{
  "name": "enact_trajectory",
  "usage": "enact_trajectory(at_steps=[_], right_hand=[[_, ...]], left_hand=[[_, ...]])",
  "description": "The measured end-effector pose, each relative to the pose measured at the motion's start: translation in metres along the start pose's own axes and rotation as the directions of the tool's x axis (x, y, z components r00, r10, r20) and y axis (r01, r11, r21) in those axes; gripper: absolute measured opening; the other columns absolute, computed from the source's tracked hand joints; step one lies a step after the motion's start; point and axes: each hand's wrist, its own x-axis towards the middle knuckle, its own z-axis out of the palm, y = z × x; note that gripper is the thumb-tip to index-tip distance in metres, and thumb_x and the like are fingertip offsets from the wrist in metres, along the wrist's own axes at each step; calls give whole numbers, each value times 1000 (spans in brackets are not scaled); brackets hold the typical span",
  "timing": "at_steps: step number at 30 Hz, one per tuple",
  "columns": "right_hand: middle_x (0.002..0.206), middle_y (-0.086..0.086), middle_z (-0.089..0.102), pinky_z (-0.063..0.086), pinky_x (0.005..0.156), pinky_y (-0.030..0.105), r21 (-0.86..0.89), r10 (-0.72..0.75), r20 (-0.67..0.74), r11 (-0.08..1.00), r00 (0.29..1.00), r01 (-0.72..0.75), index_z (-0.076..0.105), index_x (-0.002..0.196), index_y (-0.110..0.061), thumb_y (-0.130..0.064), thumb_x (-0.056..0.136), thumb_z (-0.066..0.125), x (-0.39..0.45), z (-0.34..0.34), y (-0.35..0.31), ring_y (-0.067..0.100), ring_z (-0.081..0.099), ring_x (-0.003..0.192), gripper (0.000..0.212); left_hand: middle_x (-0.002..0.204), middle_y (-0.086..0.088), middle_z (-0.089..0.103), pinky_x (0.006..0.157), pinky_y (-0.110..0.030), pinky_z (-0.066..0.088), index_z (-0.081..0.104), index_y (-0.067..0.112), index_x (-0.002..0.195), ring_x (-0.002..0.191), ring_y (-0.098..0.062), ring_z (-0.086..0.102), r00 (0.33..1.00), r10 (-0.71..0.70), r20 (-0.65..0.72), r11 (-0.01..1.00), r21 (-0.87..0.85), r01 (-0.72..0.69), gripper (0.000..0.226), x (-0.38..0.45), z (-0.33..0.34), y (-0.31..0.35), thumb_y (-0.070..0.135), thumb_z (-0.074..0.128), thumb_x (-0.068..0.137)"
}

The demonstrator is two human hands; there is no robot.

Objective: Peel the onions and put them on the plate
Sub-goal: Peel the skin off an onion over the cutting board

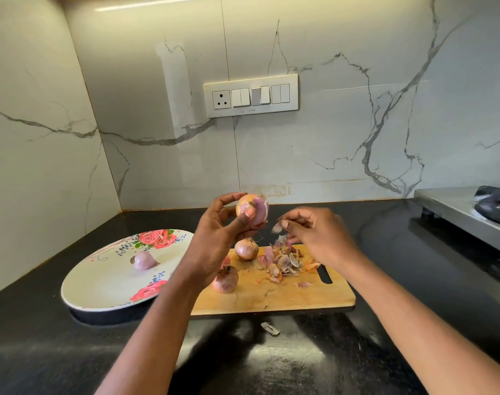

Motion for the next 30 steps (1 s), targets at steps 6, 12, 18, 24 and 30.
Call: enact_trajectory(at_steps=[6, 12, 18, 24, 30], right_hand=[[94, -10, 75, 60, 80, 30, -72, -3, -1, 997, 1000, 3, 73, 116, -24, -38, 102, 55, -2, 3, -4, 6, 74, 79, 26], [96, -4, 77, 63, 74, 30, 129, -27, 13, 991, 1000, 25, 72, 121, -21, -34, 102, 56, -8, 13, -13, 10, 76, 78, 28], [97, -5, 77, 55, 64, 12, 26, -111, -84, 993, 990, 114, 74, 117, -19, -23, 104, 55, -9, 12, -13, 0, 73, 76, 23], [106, -10, 75, 50, 70, 4, -34, -171, -7, 985, 985, 171, 73, 122, -21, -28, 99, 63, -9, 2, -14, -11, 68, 91, 25], [101, -9, 77, 61, 76, 21, -55, -182, -17, 982, 983, 181, 74, 120, -22, -24, 92, 74, -8, 2, -12, 0, 73, 83, 28]], left_hand=[[123, -5, 70, 82, -29, 59, 59, 21, 129, 107, -20, 72, 1000, -3, -27, 982, 186, 8, 54, 0, 1, -4, 39, 72, 80], [112, 1, 75, 85, -23, 57, 59, 22, 127, 104, -11, 72, 999, 8, -44, 961, 275, 5, 49, -1, 7, -9, 36, 75, 83], [107, -1, 73, 74, -19, 57, 56, 22, 121, 92, -8, 73, 999, 31, -33, 939, 345, -18, 58, -2, 11, -6, 34, 84, 71], [114, 3, 72, 84, -25, 60, 60, 24, 122, 100, -8, 71, 996, 83, 25, 902, 423, -86, 57, -1, 5, -5, 31, 86, 71], [115, 8, 71, 81, -17, 56, 61, 22, 122, 102, -4, 69, 992, 102, 74, 877, 465, -124, 56, -2, 5, -4, 31, 84, 72]])
